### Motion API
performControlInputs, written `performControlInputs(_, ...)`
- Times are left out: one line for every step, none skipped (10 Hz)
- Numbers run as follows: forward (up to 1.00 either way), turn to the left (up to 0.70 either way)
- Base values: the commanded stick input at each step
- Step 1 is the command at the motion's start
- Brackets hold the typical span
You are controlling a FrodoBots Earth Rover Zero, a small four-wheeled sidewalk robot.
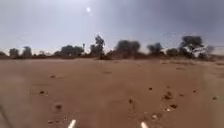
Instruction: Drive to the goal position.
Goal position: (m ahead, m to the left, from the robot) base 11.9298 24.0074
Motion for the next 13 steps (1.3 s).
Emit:
performControlInputs(0.70,0.00)
performControlInputs(0.70,0.00)
performControlInputs(0.70,0.00)
performControlInputs(0.70,0.00)
performControlInputs(0.70,0.00)
performControlInputs(0.70,0.00)
performControlInputs(0.70,0.00)
performControlInputs(0.70,0.00)
performControlInputs(0.70,0.00)
performControlInputs(0.70,0.00)
performControlInputs(0.70,0.00)
performControlInputs(0.70,0.00)
performControlInputs(0.70,0.00)
